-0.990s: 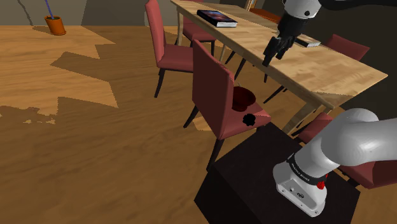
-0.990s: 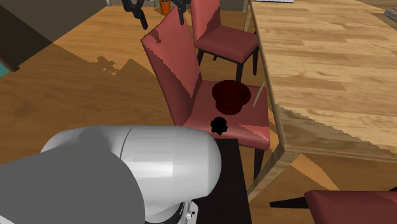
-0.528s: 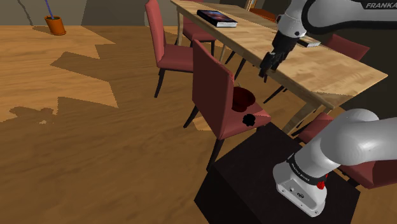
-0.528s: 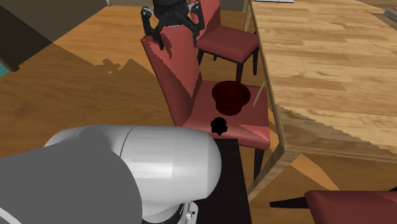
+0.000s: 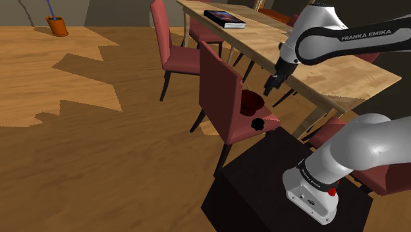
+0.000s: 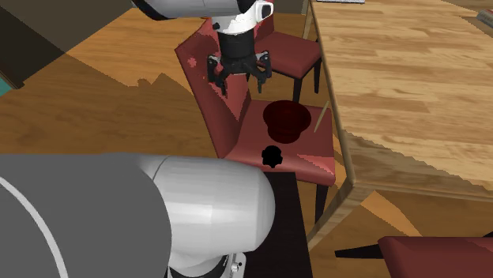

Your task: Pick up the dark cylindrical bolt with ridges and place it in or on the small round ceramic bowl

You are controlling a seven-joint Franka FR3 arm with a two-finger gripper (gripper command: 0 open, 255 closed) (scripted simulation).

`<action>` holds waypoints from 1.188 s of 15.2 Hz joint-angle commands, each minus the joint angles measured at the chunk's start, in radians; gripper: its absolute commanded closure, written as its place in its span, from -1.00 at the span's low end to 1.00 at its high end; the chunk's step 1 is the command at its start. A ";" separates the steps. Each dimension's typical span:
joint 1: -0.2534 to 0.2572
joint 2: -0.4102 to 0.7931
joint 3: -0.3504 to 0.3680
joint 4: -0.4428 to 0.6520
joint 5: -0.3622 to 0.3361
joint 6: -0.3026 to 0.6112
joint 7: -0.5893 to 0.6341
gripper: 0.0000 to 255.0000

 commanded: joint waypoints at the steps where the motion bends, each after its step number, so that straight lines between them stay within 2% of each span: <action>1: -0.014 0.043 -0.030 -0.030 -0.014 0.075 -0.027 -1.00; 8: -0.041 0.293 -0.140 -0.078 -0.035 0.366 -0.129 -1.00; 12: -0.029 0.479 -0.206 -0.068 0.014 0.534 -0.224 -1.00; 15: -0.004 0.633 -0.244 -0.042 0.140 0.650 -0.355 -1.00; 16: -0.002 0.686 -0.243 -0.029 0.210 0.684 -0.418 -1.00; 18: -0.033 0.792 -0.200 0.005 0.370 0.741 -0.561 -1.00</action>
